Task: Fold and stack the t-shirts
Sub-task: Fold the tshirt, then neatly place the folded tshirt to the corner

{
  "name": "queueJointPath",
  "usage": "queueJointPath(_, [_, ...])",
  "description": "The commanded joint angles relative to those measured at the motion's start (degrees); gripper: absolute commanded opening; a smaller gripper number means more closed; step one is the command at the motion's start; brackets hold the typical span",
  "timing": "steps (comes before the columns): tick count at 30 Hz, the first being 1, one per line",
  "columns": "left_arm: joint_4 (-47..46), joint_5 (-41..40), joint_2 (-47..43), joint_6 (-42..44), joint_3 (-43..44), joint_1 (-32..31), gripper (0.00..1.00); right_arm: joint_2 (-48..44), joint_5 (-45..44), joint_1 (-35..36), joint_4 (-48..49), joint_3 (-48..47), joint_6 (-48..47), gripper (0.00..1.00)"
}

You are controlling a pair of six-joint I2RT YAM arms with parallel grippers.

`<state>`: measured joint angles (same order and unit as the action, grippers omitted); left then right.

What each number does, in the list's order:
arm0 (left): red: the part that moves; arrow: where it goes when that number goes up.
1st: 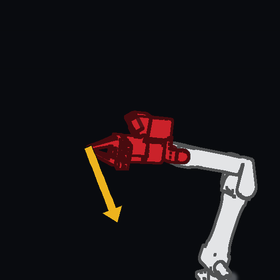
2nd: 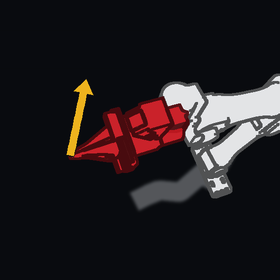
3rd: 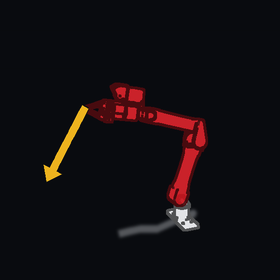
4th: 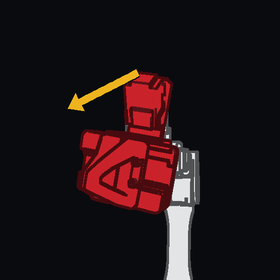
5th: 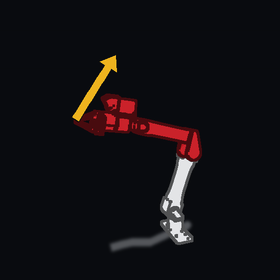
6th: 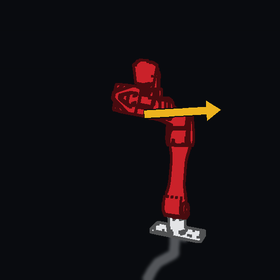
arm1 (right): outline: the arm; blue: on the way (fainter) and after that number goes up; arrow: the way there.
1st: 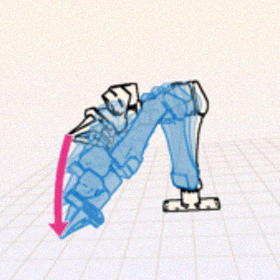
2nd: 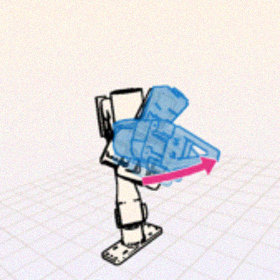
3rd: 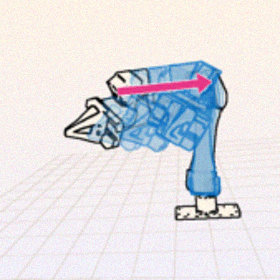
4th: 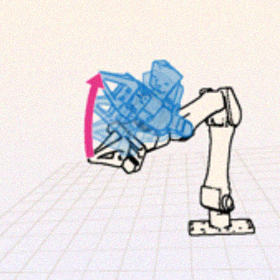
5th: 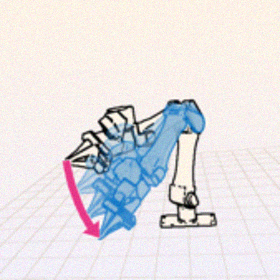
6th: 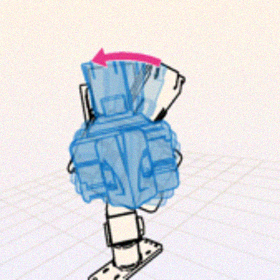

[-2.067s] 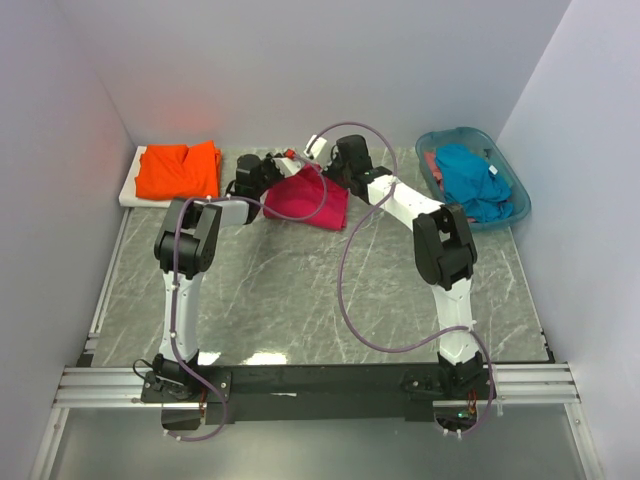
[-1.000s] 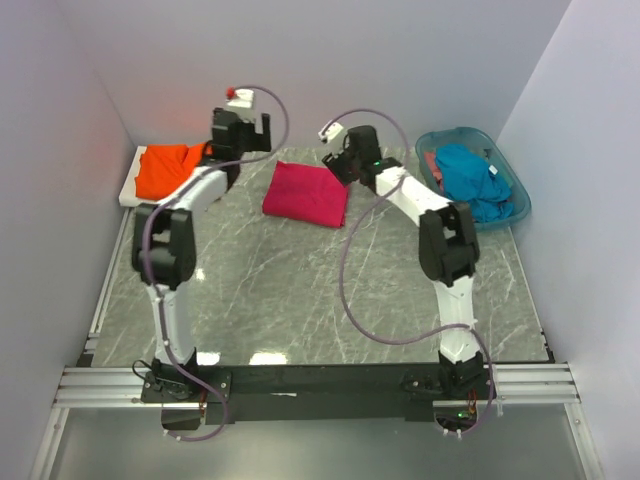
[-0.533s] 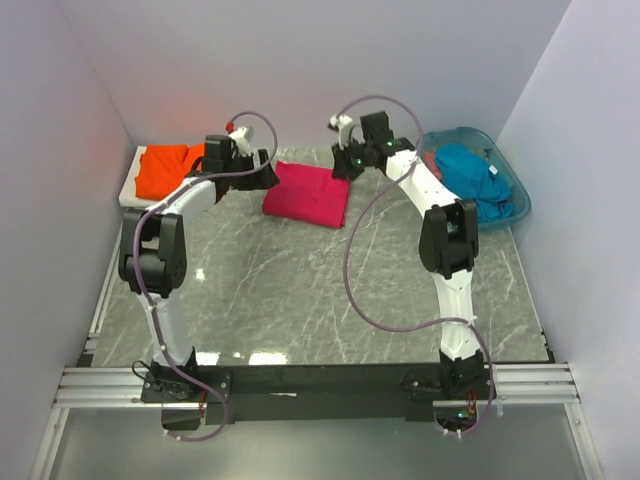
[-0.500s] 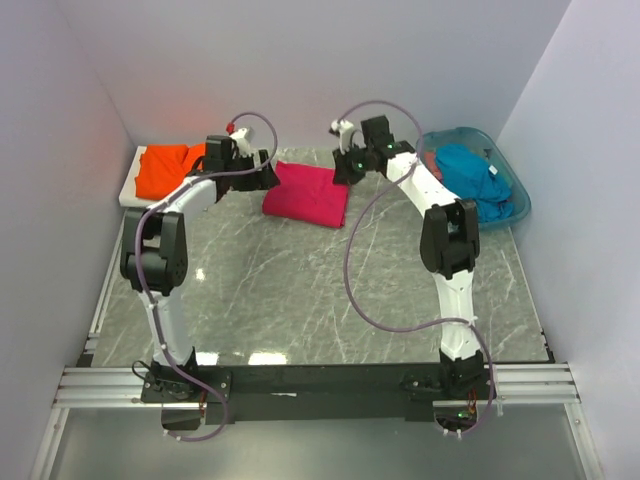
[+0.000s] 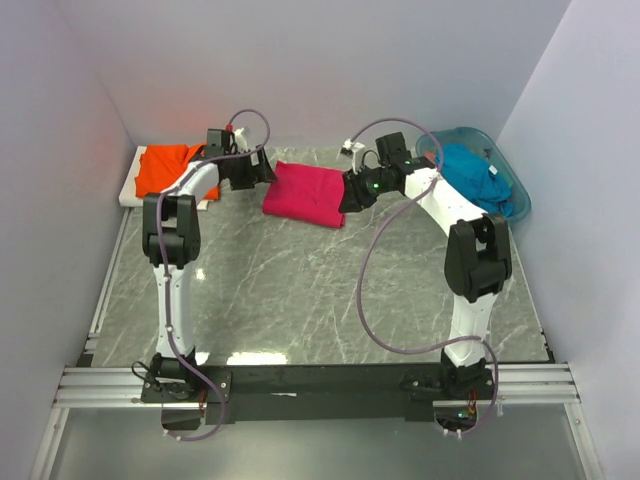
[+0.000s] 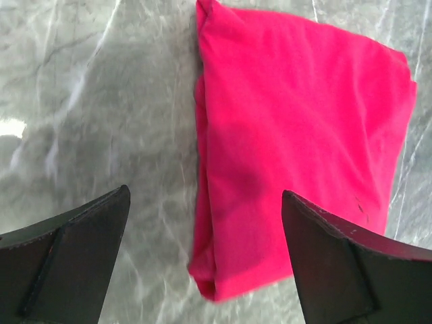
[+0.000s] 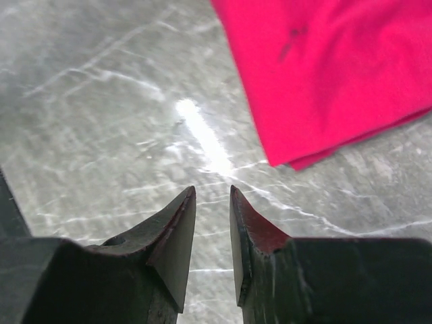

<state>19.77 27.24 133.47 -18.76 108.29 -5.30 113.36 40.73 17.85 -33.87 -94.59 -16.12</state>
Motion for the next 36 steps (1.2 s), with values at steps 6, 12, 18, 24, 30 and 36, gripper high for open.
queueJointPath(6, [2.55, 7.56, 11.53, -4.69, 15.18, -0.41, 0.94, -6.22, 4.44, -0.79, 1.26, 3.00, 0.21, 0.36])
queueJointPath(12, [5.89, 6.68, 15.24, -5.85, 17.74, -2.52, 0.92, -7.72, 6.55, -2.02, 4.42, 6.52, 1.53, 0.36])
queueJointPath(18, [9.75, 3.34, 15.68, -4.79, 17.83, -4.45, 0.86, -7.89, 7.61, -3.34, 4.95, 6.78, 2.06, 0.36])
queueJointPath(24, [13.71, 3.17, 15.77, -3.30, 17.83, -5.77, 0.83, -8.59, 8.40, -4.49, 5.92, 7.84, 2.50, 0.36])
queueJointPath(30, [14.68, 4.48, 17.43, -5.14, 17.92, -7.18, 0.75, -9.30, 8.93, -5.01, 6.09, 8.28, 2.58, 0.36])
queueJointPath(36, [14.95, 5.71, 17.88, -5.58, 16.17, -8.49, 0.68, -8.77, 9.63, -5.54, 6.09, 8.28, 2.67, 0.36])
